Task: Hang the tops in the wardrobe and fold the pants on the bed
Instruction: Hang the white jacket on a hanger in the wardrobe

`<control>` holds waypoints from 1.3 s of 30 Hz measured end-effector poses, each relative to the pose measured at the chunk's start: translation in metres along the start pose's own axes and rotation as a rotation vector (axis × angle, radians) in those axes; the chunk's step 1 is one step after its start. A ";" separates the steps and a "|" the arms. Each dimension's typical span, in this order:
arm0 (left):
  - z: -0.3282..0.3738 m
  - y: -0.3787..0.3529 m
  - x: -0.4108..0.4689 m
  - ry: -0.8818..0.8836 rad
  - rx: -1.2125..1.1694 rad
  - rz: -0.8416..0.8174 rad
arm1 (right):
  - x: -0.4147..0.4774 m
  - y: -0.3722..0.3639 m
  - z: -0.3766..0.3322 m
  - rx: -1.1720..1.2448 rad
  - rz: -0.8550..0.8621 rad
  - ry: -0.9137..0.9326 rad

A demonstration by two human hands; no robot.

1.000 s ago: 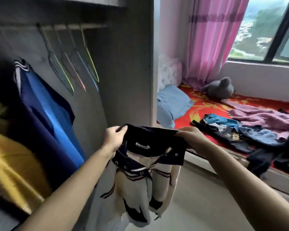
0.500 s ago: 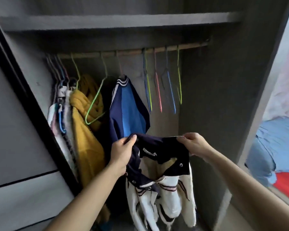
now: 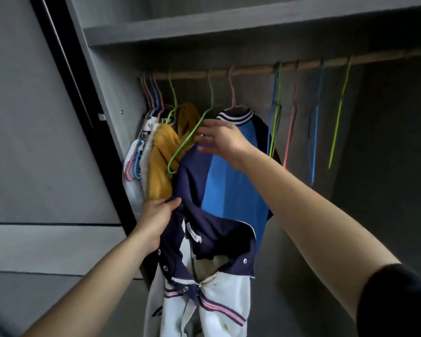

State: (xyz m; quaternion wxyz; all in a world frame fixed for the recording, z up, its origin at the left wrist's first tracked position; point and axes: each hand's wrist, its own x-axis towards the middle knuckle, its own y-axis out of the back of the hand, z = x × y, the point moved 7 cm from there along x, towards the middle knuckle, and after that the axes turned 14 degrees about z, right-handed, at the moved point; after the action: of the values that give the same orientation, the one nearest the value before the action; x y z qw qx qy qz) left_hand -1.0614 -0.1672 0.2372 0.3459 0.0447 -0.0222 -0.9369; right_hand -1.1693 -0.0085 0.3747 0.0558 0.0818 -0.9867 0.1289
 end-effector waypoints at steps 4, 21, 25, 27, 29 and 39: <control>-0.001 0.030 0.020 0.004 -0.005 0.067 | 0.030 -0.048 0.017 -0.149 0.078 0.020; -0.006 0.016 0.043 -0.059 0.047 -0.171 | 0.035 -0.039 -0.001 -0.381 0.541 0.319; -0.014 -0.006 0.039 -0.039 0.011 -0.254 | -0.026 0.004 0.039 -0.395 0.549 0.421; -0.018 -0.018 0.033 -0.038 0.004 -0.291 | -0.056 0.028 0.063 -0.455 0.548 0.432; -0.025 -0.035 0.022 -0.051 0.032 -0.352 | -0.093 0.058 0.082 -0.525 0.618 0.431; -0.061 -0.111 -0.085 0.214 -0.197 -0.716 | -0.283 0.155 0.076 -1.016 0.771 0.532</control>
State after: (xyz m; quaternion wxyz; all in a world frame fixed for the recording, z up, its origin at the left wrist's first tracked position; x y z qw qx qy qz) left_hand -1.0622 -0.0283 0.1746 -0.0003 0.1137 0.1213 -0.9861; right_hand -0.9261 0.1607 0.2265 0.2774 -0.3453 -0.8364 -0.3229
